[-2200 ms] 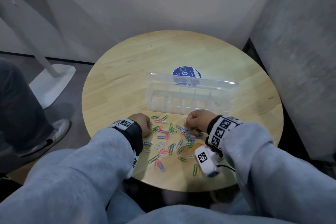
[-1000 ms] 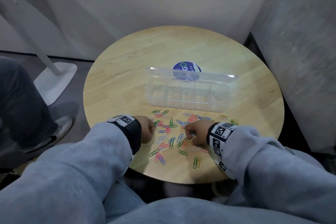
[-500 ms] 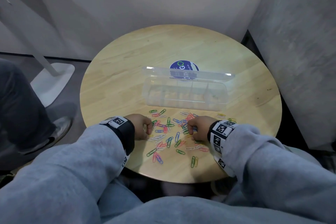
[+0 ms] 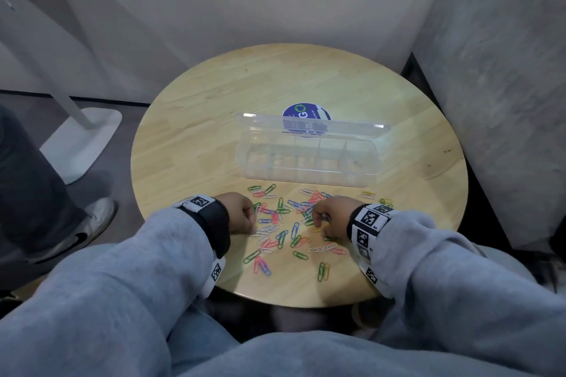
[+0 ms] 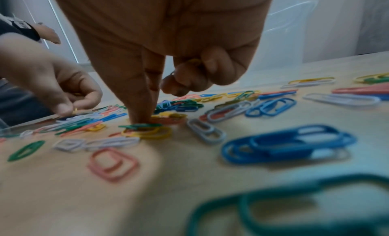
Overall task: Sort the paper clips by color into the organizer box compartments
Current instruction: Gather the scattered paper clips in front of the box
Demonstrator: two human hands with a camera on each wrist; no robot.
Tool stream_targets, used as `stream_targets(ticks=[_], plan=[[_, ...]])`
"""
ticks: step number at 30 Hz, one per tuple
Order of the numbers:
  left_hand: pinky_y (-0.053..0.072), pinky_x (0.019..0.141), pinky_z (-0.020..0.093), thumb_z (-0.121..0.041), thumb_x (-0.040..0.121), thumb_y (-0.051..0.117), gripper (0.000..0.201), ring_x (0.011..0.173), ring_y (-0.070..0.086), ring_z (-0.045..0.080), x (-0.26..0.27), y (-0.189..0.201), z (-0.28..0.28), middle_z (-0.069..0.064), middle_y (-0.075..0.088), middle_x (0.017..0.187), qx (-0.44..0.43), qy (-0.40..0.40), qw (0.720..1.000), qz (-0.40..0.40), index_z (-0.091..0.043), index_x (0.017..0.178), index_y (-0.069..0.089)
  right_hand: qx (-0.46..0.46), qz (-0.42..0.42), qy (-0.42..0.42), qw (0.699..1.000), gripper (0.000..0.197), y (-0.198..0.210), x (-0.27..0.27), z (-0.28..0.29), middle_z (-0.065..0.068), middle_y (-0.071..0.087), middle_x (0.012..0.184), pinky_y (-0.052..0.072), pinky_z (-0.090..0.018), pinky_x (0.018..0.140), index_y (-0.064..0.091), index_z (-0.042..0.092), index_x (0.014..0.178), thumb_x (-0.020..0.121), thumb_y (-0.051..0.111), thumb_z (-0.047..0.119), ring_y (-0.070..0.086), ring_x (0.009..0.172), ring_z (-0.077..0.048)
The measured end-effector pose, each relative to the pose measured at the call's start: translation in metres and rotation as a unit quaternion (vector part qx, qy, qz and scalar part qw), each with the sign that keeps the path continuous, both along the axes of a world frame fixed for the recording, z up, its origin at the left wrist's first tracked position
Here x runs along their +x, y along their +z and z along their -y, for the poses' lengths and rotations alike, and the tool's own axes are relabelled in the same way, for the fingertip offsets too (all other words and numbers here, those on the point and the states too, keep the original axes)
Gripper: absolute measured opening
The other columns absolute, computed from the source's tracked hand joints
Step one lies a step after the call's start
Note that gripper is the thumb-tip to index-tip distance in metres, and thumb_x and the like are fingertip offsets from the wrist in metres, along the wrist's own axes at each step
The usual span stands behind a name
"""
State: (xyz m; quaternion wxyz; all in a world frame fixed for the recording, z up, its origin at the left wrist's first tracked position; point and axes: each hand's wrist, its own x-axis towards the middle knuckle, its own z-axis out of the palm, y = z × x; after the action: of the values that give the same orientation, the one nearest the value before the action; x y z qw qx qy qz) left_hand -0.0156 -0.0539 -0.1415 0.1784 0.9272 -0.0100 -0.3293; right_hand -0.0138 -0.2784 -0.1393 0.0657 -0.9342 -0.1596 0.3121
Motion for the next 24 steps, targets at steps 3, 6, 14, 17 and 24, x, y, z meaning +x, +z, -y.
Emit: stream_targets(ticks=[3,6,14,17,24], plan=[[0.039,0.054,0.018,-0.02,0.08,0.069,0.021,0.056,0.048,0.008,0.002,0.01,-0.002,-0.008,0.056,0.061,-0.086,0.053,0.995,-0.01,-0.023,0.064,0.055,-0.009,-0.006,-0.005,1.0,0.015,-0.002,0.001,0.0,0.011,0.046,0.078,0.039,-0.024,0.07,0.053,0.029,0.082,0.08,0.059,0.015,0.048,0.083,-0.016],[0.031,0.053,0.023,-0.008,0.083,0.065,0.026,0.056,0.038,0.015,0.006,0.019,-0.003,0.002,0.051,0.062,-0.185,0.121,0.975,-0.038,-0.017,0.063,0.05,-0.019,-0.013,-0.02,1.0,0.015,-0.004,0.001,-0.002,0.012,0.047,0.071,0.043,-0.024,0.069,0.052,0.025,0.077,0.078,0.054,0.011,0.05,0.079,-0.017],[0.033,0.033,0.011,0.01,0.09,0.039,0.029,0.032,0.047,0.003,0.013,0.031,0.019,0.005,0.053,0.058,-0.402,0.315,0.856,-0.081,-0.012,0.074,0.05,0.069,-0.014,-0.157,0.985,0.019,0.0,0.005,0.013,0.004,0.047,0.06,0.036,-0.02,0.054,0.046,0.023,0.061,0.074,0.052,0.011,0.041,0.056,-0.013],[0.03,0.033,0.011,0.005,0.09,0.029,0.033,0.034,0.042,0.007,0.011,0.033,0.032,0.005,0.04,0.064,-0.389,0.33,0.853,-0.109,-0.013,0.078,0.054,0.222,-0.048,-0.276,0.934,0.027,0.008,0.011,0.03,0.005,0.056,0.049,0.038,-0.014,0.041,0.052,0.019,0.06,0.077,0.061,-0.001,0.047,0.037,-0.003],[0.04,0.036,0.012,-0.009,0.093,0.028,0.029,0.035,0.05,0.007,0.007,0.029,0.052,0.004,0.048,0.069,-0.439,0.34,0.809,-0.193,-0.01,0.078,0.053,0.451,-0.157,-0.438,0.761,0.029,0.013,0.007,0.046,-0.011,0.044,0.061,0.041,-0.015,0.036,0.057,0.003,0.077,0.088,0.037,-0.016,0.047,0.036,-0.011]])
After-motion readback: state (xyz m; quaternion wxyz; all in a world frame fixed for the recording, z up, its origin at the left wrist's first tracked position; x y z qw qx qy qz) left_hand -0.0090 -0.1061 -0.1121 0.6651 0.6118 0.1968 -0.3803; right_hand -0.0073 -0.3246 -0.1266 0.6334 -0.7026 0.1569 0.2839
